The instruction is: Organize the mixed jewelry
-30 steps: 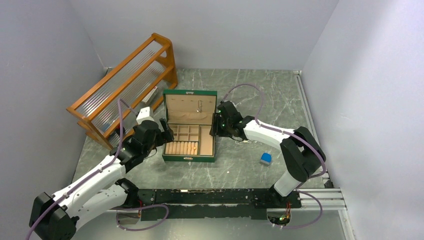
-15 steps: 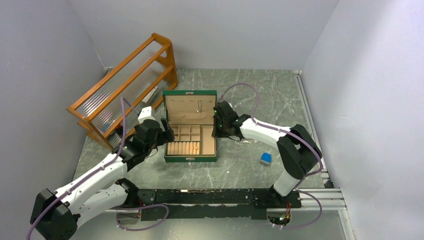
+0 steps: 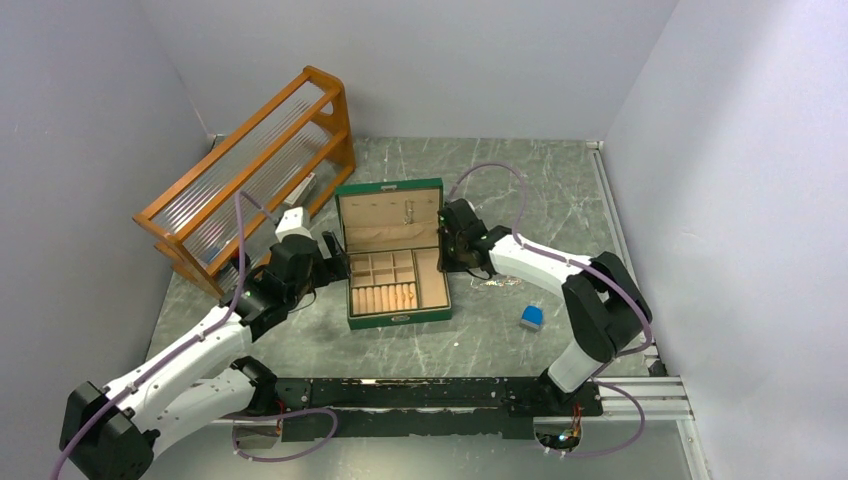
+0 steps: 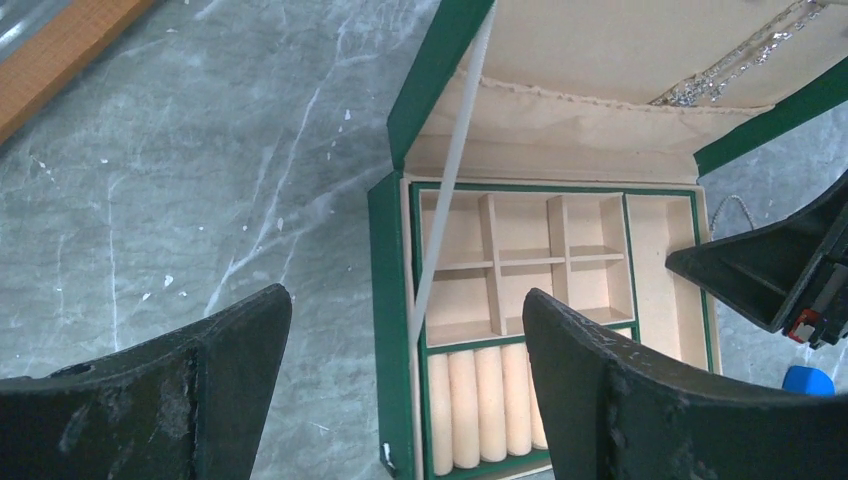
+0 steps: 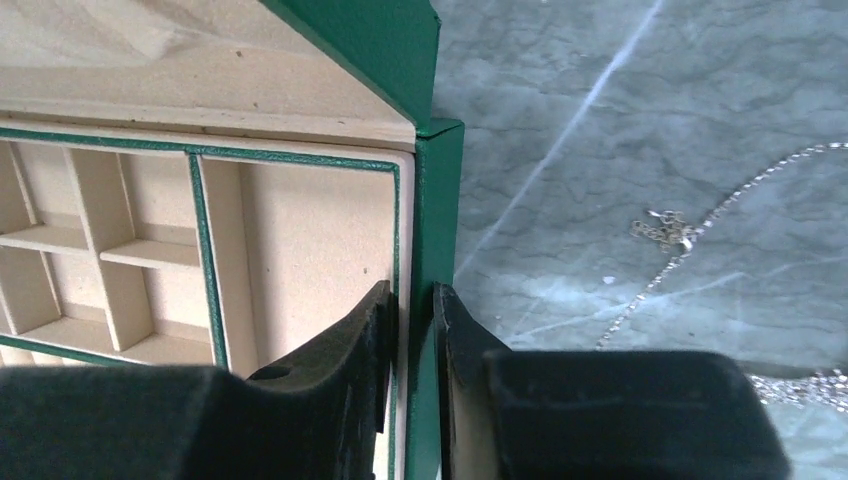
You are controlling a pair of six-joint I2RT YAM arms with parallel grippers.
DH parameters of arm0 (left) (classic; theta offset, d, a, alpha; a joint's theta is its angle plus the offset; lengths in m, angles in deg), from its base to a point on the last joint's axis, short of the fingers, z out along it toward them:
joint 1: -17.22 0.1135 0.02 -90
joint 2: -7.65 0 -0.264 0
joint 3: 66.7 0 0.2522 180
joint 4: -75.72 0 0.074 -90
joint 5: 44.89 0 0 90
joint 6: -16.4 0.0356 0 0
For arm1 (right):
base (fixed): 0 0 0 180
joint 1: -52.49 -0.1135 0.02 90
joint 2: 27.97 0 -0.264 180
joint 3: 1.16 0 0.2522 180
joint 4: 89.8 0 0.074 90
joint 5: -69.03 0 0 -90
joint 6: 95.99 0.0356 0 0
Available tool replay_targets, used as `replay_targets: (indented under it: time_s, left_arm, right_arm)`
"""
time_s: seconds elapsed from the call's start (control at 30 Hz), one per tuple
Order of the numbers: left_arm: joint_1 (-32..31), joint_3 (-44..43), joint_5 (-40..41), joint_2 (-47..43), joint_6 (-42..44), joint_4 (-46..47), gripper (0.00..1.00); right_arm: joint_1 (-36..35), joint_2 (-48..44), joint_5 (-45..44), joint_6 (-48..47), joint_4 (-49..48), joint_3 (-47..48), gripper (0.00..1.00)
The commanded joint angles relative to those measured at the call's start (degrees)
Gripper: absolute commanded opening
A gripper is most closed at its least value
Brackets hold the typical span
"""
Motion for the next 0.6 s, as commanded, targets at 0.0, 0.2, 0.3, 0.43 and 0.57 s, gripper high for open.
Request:
replay_targets:
  time_s: [0.0,0.2,0.3,0.43,0.57]
  left_arm:
    - [0.4,-2.0,-1.5,-1.0,1.0,0.8,0.90]
    - [0.4,-3.1,-1.8,-1.1,1.8,0.3,0.90]
    - [0.4,-3.4,-2.0,-1.6,1.8,0.1,0.90]
    - [0.5,-3.6,-2.3,-2.4,1.9,-0.6,0.90]
    - [0.4,-3.1,-2.8,-3.4,1.7,-0.3,0.90]
  right_arm:
    - [1.3,-4.2,0.3,-2.6,-0.2,-0.3,0.28]
    - [1.3,-10.3,3.3,-2.1,-1.8,-1.4,0.55]
    - [1.8,-14.3,-0.4,-0.6,-0.8,-2.1,0.56]
    - [4.5,-19.2,-8.2,2.7,1.7,-4.2,0.55]
    - [9.0,-20.3,-13.1,5.5,4.2,-5.5,0.54]
